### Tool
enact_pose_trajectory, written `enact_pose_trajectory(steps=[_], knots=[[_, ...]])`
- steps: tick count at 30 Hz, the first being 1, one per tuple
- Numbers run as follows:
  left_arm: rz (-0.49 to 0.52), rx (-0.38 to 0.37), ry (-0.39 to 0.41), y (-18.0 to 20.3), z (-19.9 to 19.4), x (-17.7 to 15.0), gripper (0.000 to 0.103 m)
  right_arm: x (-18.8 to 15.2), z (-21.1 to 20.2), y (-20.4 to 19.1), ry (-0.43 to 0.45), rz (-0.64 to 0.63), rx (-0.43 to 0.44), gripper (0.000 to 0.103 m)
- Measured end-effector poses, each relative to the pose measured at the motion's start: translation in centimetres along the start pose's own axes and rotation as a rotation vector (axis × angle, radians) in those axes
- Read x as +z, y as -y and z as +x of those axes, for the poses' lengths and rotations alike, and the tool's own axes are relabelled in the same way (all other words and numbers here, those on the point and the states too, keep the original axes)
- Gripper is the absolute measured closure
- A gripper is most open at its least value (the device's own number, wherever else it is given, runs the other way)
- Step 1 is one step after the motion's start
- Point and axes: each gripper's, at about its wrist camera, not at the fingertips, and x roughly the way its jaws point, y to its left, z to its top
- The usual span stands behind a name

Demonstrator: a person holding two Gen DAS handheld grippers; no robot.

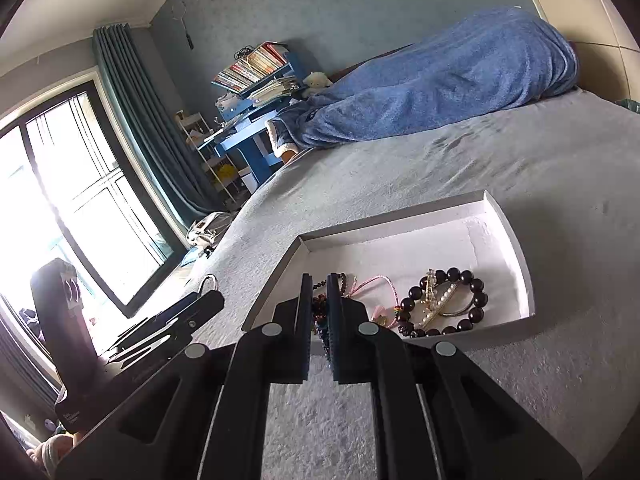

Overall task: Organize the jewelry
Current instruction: 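Carry the silver bangle and blue bead bracelet into the tray and open both grippers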

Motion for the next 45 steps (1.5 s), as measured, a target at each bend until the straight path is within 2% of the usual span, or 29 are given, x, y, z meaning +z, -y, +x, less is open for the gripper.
enact_pose_trajectory(steps=[8,16,29,34,38,40,45], knots=[[0.033,-0.032,-0.016,1.2,2.3,0.4,0.055,0.8,2.4,-0.3,0.005,-0.029,-0.026,0.096],[0.059,-0.038,-0.075,2.0,6.1,0.4,0.055,1.7,4.5,0.8,0.009,-0.028,-0.041,0.096],[0.096,-0.053,-0.188,3.1,9.7,-0.8,0.055,0.0,8.4,4.9,-0.119,-0.017,-0.249,0.096],[0.067,-0.055,-0.245,2.6,10.6,-1.3,0.054,-0.4,8.9,5.3,-0.133,-0.015,-0.277,0.096],[0.062,-0.063,-0.258,2.5,10.6,-1.5,0.045,-0.1,8.7,6.3,-0.128,0.011,-0.280,0.096],[0.075,-0.066,-0.257,2.7,10.5,-1.5,0.035,0.1,8.7,6.9,-0.132,0.023,-0.282,0.096],[0.103,-0.054,-0.238,3.1,10.0,-1.1,0.025,0.2,7.9,7.4,-0.125,0.036,-0.303,0.091]])
